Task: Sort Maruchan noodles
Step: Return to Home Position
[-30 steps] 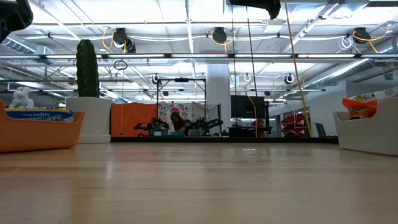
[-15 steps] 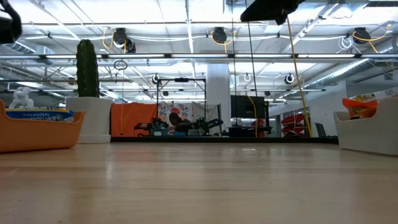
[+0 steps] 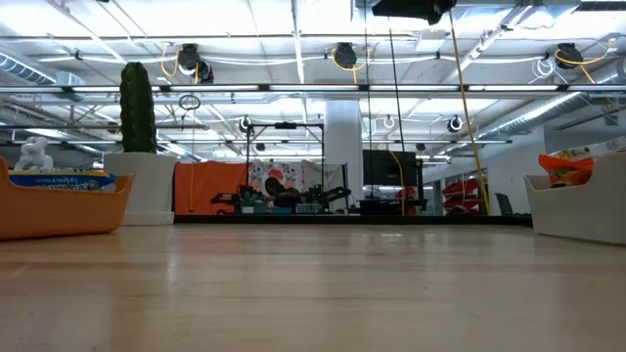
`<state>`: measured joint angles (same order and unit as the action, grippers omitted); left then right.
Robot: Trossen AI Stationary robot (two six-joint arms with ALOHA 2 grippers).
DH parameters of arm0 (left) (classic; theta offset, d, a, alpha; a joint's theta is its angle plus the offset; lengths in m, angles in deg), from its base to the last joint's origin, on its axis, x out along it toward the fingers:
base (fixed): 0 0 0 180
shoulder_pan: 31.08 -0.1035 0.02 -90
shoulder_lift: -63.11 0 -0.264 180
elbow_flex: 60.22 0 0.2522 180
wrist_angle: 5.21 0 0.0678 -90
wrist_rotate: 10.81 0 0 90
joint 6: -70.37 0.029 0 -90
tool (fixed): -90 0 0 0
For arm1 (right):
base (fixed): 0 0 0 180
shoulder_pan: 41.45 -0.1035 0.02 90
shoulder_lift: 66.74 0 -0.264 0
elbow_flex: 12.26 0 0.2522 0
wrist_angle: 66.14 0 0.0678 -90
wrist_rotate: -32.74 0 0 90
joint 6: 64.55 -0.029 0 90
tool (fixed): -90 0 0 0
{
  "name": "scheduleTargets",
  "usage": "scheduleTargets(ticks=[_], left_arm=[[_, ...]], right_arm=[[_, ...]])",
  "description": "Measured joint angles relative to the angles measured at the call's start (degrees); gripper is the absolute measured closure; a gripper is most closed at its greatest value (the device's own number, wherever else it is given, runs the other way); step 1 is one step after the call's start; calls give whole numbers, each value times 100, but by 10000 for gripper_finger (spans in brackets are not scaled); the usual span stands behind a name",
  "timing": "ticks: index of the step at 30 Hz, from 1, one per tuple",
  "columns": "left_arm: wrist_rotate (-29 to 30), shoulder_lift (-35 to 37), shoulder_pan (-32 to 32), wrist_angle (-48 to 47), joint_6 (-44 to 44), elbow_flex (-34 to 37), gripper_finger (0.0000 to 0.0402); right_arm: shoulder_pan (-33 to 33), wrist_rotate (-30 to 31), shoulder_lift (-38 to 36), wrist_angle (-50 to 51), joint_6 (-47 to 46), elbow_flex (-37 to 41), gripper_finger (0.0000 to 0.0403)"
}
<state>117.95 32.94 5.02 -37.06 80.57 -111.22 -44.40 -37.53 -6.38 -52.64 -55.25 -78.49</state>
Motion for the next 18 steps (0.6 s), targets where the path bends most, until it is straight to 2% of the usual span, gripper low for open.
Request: scheduleTargets(ticks=[4,7,15,18], left_arm=[[-174,295,-378,343,325,485,295],[-359,618,-662,391,272,831,295],[-1352,1272,-1394,1082,153,1585,295],[-1616,1381,-1614,1049,20,1783,295]], right_arm=[[156,-343,-162,-27,143,234,402],[262,-358,-334,-195,222,573,402],[457,-368,-961,-382,19,1620,403],[518,-693,-1225,-745,-29,2018,403]])
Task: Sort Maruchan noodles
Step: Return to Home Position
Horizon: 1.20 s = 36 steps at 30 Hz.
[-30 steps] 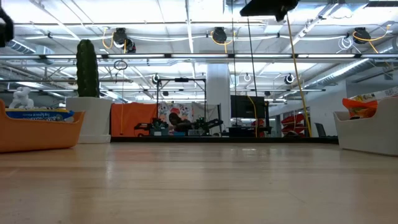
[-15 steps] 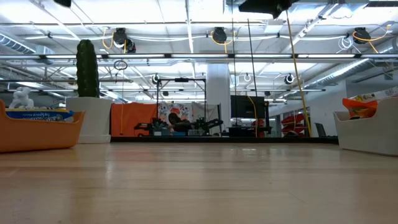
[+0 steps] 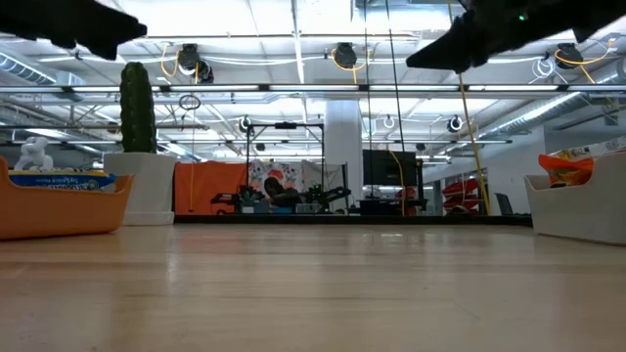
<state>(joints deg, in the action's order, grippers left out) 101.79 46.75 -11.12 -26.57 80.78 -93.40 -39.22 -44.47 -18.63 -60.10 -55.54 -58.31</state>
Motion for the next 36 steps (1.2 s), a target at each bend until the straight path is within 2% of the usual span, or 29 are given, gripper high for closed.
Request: scheduleTargets(ticks=[3,14,21,25,32,36], left_arm=[[-49,9,-191,-16,-103,102,295],[22,-1,-916,-392,-538,111,296],[-521,34,-1198,-428,-563,111,297],[-752,33,-1297,-424,-519,111,323],[-766,35,-1402,-336,-497,186,390],[-784,31,-1449,-133,-475,450,396]], right_arm=[[7,-393,-245,-313,-60,380,403],[164,-382,-872,-821,-86,1288,403],[224,-401,-1541,-509,-219,1569,403],[224,-547,-1801,-480,-246,1797,403],[224,-546,-2045,-353,-146,1969,403],[224,-553,-2141,-317,-134,2073,403]])
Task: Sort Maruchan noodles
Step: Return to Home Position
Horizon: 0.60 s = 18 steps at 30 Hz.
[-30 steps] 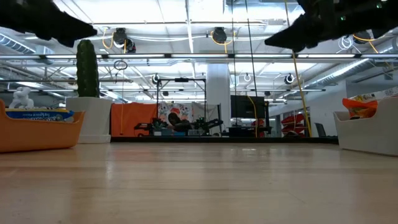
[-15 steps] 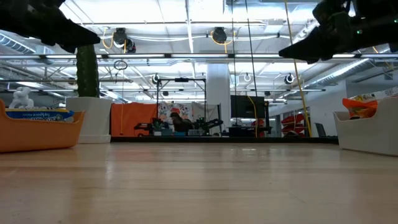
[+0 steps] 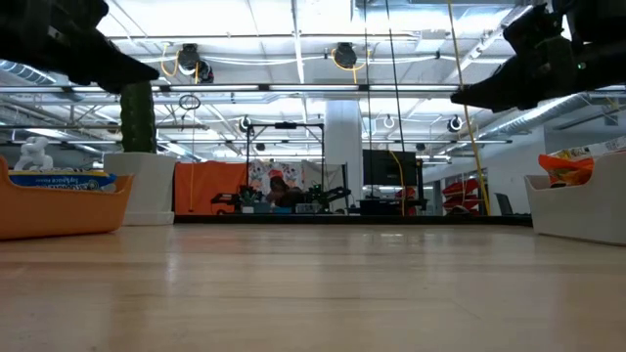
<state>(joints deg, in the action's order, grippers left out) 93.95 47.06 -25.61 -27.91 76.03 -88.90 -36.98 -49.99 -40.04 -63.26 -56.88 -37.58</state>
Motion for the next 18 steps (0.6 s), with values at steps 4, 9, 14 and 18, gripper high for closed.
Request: scheduleTargets(ticks=[4,9,14,18], left_arm=[[-323,0,-113,31,4,140,395],[-810,2,-332,603,73,442,394],[-1041,2,-679,1171,154,832,394],[-1445,2,-1023,1255,135,1006,394]], right_arm=[[0,-4,-44,0,-7,113,403],[0,-4,-46,-99,-40,268,403],[0,-2,-46,-103,-97,464,403],[58,6,-60,-102,-21,552,403]])
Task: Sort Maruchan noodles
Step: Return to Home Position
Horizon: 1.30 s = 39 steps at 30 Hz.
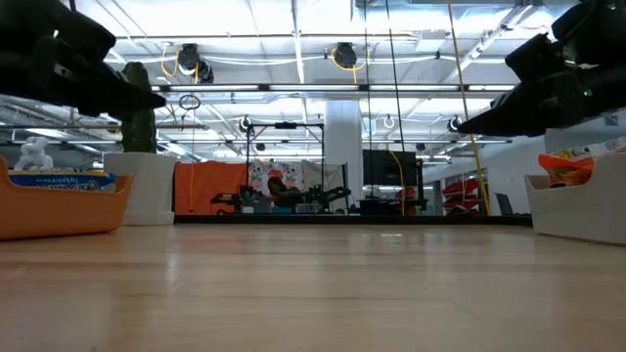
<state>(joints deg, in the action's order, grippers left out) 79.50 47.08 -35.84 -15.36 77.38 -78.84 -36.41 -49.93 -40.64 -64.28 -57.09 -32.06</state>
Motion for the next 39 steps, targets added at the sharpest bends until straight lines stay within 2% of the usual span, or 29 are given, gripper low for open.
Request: scheduleTargets(ticks=[13,21,25,32,39], left_arm=[[-773,0,-839,-111,41,76,394],[-801,0,-926,565,-257,434,394],[-797,2,-926,552,-171,432,394],[-793,7,-926,1142,-145,432,398],[-792,4,-926,1144,-179,432,399]], right_arm=[[226,-5,-609,3,-122,463,403],[226,-11,-828,163,-225,494,403],[226,-11,-861,229,-275,498,403],[224,-11,-1159,229,-290,505,403],[224,-13,-1624,397,-289,508,403]])
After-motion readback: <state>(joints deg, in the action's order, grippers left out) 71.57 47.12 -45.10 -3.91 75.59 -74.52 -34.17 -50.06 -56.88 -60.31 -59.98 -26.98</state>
